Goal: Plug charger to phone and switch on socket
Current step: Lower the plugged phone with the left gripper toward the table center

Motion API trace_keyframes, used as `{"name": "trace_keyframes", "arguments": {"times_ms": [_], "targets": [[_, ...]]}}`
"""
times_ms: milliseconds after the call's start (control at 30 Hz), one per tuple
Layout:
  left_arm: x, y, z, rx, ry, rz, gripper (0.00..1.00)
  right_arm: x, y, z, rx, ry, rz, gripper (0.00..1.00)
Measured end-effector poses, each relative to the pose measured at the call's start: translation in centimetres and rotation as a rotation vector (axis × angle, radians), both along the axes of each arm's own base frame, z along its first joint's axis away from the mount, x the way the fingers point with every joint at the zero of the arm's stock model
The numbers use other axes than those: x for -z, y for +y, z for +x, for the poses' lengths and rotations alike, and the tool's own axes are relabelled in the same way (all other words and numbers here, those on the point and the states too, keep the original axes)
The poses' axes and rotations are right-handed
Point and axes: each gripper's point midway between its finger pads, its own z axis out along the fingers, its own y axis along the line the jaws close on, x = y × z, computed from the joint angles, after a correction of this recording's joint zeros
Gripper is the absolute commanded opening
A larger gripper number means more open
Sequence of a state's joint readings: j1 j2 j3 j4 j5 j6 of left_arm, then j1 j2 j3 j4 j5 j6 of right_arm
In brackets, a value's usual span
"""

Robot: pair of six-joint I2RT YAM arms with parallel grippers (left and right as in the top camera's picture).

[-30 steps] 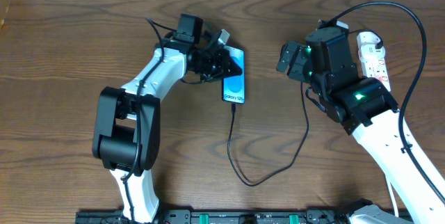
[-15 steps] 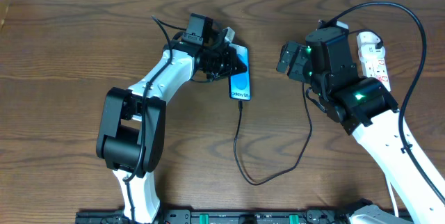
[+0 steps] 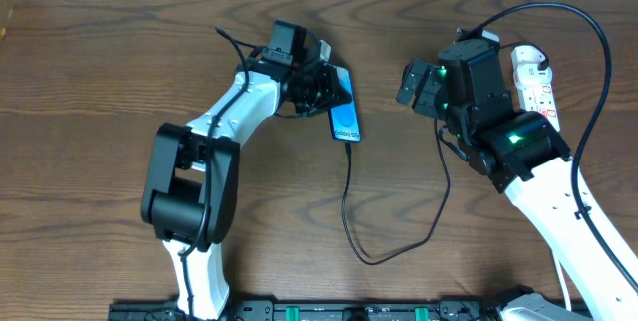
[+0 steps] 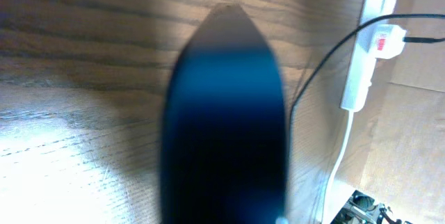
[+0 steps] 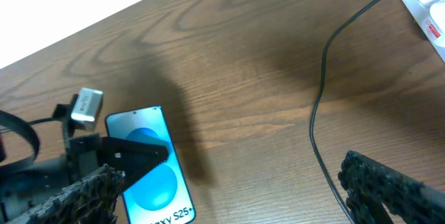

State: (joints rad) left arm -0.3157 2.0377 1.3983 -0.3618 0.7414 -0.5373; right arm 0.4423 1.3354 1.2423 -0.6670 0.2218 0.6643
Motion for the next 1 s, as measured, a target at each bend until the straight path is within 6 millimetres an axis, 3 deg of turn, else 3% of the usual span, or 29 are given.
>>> {"name": "trace_keyframes", "arguments": {"times_ms": [233,1000], "targets": [[3.0,-1.4,-1.3,0.027,0.067,0.026,0.07,0.1,0.0,-0.1,0.000,0.003,-0.001,0.99],[3.4,-4.1,-2.5,0.038,0.063,0.065,0.08,0.1,0.0,-0.1,0.000,0.007,-0.003,0.99]]}}
